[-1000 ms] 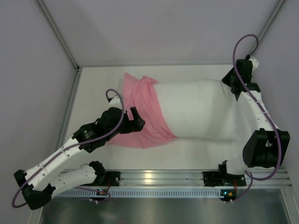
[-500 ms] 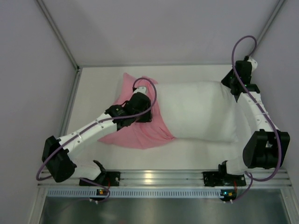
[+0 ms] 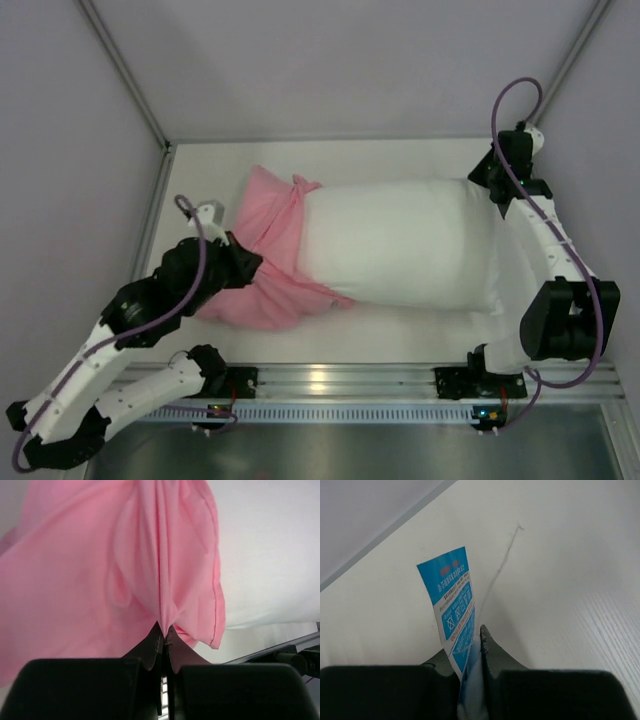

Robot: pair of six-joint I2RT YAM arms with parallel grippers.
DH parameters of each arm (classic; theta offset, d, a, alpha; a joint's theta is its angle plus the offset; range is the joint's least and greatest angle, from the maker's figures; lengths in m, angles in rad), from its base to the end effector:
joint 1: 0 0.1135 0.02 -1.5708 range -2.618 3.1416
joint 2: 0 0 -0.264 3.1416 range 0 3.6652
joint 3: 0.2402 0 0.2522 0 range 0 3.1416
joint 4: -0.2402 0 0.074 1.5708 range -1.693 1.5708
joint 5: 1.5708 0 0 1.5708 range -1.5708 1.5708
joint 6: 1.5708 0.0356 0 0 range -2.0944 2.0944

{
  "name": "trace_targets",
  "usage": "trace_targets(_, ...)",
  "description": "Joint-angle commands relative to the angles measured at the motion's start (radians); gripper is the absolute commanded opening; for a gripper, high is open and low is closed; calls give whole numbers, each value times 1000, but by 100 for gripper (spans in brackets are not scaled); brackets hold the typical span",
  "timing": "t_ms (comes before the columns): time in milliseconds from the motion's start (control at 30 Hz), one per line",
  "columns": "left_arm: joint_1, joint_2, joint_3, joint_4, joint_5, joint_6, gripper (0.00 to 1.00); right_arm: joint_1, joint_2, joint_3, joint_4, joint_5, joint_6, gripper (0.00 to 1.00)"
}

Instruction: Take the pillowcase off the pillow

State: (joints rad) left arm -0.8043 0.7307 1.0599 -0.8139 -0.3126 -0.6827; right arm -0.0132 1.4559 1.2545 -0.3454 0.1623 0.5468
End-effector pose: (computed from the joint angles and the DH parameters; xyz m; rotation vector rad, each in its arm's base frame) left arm 0.0989 -0.0870 0.3754 -0.0709 2.0843 -0.6074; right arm 0.3349 -0.0102 0.3288 0.6761 2.0020 0.1472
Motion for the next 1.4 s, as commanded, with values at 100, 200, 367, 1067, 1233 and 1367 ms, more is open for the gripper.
trace_targets(100, 2, -230, 340, -511, -406, -93, 0, -54, 29, 48, 79, 114, 12, 0)
trace_targets(200, 1, -246, 466, -625, -473, -110, 0, -70, 61, 75, 65, 120, 12, 0)
trace_targets(367, -3, -255, 463, -645, -499, -124, 0, -71, 135, 123, 45, 167, -1, 0)
trace_targets(1067, -10, 187, 37, -73, -131, -95, 97, 380, -90, 261, -150, 249, -240, 99)
trace_targets(1233, -10, 29, -14, -64, 1, -149, 97, 547, -248, 5, 9, -191, -133, 99)
trace_targets(1367, -10, -109, -38, -65, 137, -163, 92, 828, -282, -107, 40, -315, -99, 98)
